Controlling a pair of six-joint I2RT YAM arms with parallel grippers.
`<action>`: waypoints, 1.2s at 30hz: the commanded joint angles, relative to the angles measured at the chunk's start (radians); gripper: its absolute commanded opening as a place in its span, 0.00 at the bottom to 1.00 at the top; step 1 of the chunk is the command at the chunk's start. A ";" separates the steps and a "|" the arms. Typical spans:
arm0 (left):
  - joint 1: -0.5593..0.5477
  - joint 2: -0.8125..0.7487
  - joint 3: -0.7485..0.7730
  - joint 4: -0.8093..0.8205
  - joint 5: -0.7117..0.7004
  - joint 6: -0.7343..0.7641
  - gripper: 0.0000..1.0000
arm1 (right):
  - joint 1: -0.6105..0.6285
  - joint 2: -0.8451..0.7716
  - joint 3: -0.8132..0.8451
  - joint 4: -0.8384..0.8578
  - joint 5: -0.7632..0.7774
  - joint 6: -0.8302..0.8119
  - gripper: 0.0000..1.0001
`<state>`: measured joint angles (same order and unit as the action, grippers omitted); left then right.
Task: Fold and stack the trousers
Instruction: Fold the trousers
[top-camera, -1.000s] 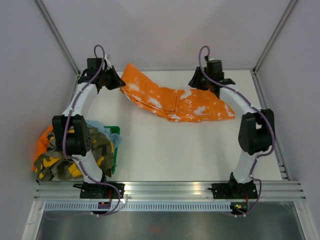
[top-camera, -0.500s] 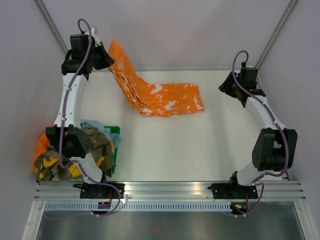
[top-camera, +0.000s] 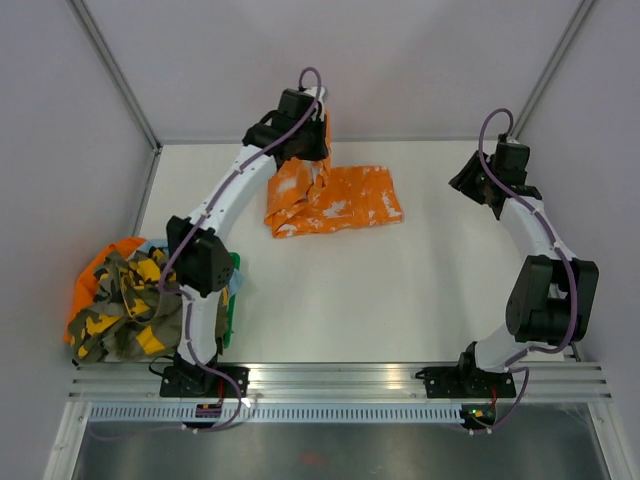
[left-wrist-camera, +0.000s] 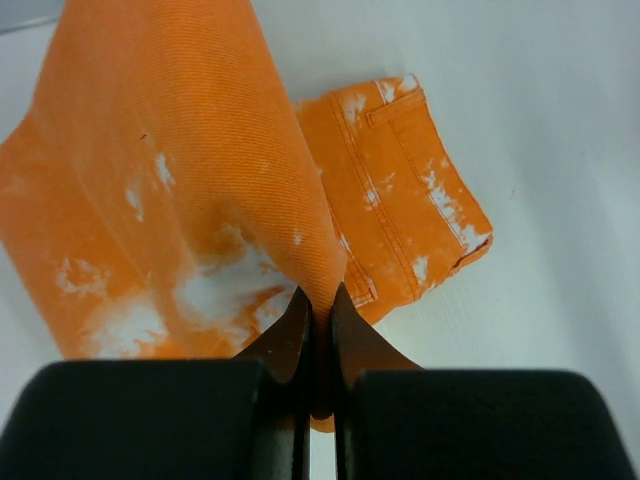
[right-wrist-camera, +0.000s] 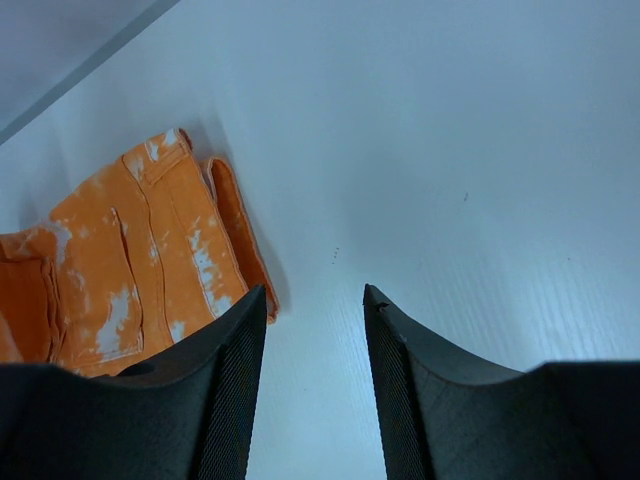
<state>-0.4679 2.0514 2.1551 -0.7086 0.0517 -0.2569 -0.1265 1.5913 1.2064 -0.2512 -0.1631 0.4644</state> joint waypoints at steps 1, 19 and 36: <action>-0.034 0.104 0.113 -0.008 -0.090 -0.034 0.02 | -0.005 -0.073 -0.016 0.015 -0.019 0.000 0.51; -0.192 0.369 0.206 0.161 0.094 -0.188 0.02 | -0.009 -0.120 -0.140 0.056 -0.027 0.000 0.52; -0.225 0.423 0.206 0.310 0.177 -0.331 0.17 | -0.009 -0.073 -0.154 0.108 -0.099 0.000 0.51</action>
<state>-0.6758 2.4683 2.3123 -0.5179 0.1390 -0.4973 -0.1337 1.4940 1.0599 -0.1925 -0.2352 0.4599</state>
